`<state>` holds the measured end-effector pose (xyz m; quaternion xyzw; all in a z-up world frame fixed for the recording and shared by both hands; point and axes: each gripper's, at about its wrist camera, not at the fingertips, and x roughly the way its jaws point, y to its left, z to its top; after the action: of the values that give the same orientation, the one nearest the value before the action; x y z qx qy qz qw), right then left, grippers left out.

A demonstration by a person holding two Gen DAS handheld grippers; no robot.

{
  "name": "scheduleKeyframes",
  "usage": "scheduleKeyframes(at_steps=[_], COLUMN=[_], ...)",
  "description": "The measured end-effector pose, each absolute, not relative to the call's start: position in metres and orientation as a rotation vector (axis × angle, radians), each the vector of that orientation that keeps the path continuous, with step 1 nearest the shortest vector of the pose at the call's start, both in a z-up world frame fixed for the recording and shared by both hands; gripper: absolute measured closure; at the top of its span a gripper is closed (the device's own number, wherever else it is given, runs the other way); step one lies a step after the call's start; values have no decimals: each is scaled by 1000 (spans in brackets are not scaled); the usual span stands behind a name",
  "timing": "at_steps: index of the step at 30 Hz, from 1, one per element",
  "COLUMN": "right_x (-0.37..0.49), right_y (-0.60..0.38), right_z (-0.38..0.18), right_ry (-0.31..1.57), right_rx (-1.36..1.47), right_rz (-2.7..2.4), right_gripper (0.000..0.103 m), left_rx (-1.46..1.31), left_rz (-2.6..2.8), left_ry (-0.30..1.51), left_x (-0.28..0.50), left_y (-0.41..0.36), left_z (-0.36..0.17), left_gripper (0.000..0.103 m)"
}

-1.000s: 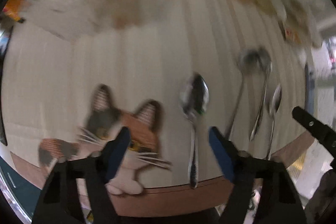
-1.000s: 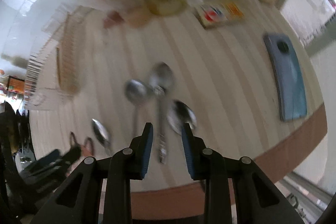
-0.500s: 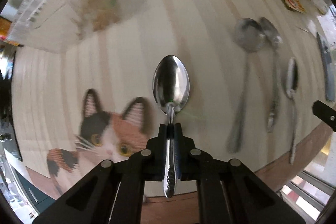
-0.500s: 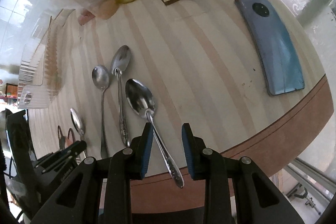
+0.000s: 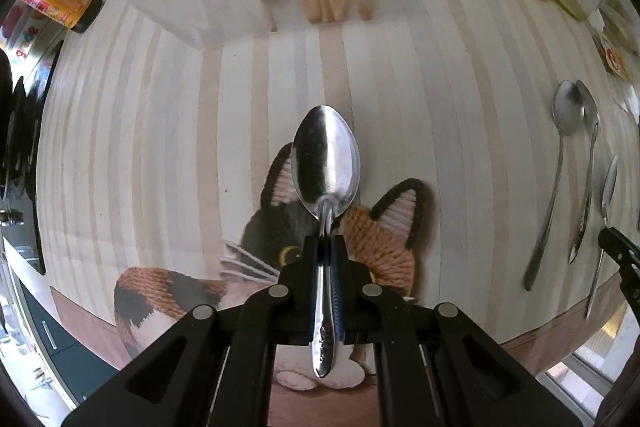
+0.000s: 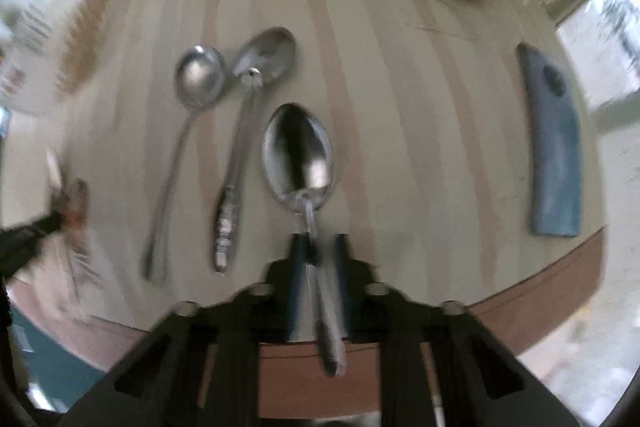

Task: Organize utensils
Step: 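Grasp a metal spoon by its handle with the right tool while the left tool holds its spoon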

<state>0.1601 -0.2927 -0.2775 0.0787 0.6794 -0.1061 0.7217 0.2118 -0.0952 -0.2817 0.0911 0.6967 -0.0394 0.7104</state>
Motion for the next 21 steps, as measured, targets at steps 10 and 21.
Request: scheduleKeyframes(at_steps=[10,21], right_x=[149,138], right_y=[-299,-326], right_z=[-281,-265], right_ry=[1469,1433], right_rx=[254,329], right_rz=[-273,-290], right_gripper=[96,103], left_rx=[220,162], left_rz=[-101,-143], left_ry=[1511,1487], left_x=[218,224], left_y=[-91,-87], left_z=[-278,-251], left_gripper=[101,103])
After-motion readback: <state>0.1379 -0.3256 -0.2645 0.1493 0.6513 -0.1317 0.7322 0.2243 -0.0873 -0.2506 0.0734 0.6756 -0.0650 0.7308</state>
